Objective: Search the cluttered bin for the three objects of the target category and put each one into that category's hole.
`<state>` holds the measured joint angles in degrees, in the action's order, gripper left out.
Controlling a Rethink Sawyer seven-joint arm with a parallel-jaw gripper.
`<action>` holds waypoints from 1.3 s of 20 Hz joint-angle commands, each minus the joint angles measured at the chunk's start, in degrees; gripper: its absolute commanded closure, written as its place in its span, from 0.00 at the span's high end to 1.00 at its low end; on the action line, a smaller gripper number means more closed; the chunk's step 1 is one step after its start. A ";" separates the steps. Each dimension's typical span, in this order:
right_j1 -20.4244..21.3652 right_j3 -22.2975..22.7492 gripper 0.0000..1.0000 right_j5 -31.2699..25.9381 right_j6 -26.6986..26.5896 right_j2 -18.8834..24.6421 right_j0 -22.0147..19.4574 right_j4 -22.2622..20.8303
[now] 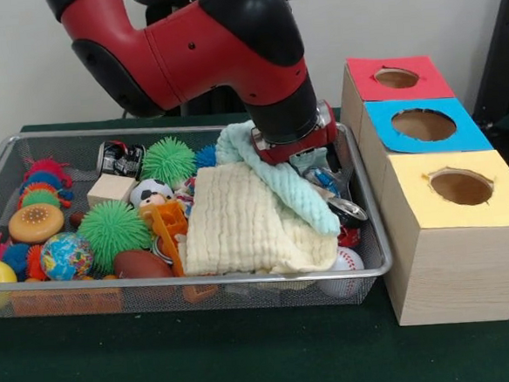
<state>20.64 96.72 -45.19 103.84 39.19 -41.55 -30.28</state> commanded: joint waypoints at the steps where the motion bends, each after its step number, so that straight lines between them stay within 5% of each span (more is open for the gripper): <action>1: -6.01 -6.70 1.00 -10.24 -8.50 -4.60 0.19 -0.05; 5: -6.74 -6.93 1.00 -14.86 -9.37 -4.46 0.19 1.45; 14: -11.76 -9.80 1.00 -15.01 -9.78 -4.47 0.30 0.48; 25: -10.33 -5.07 1.00 -8.94 -8.15 -2.31 -2.15 0.74; 26: -10.38 -4.81 0.00 -8.45 -8.24 -2.13 -2.38 0.71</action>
<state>14.12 92.29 -54.45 103.83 39.06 -42.28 -27.71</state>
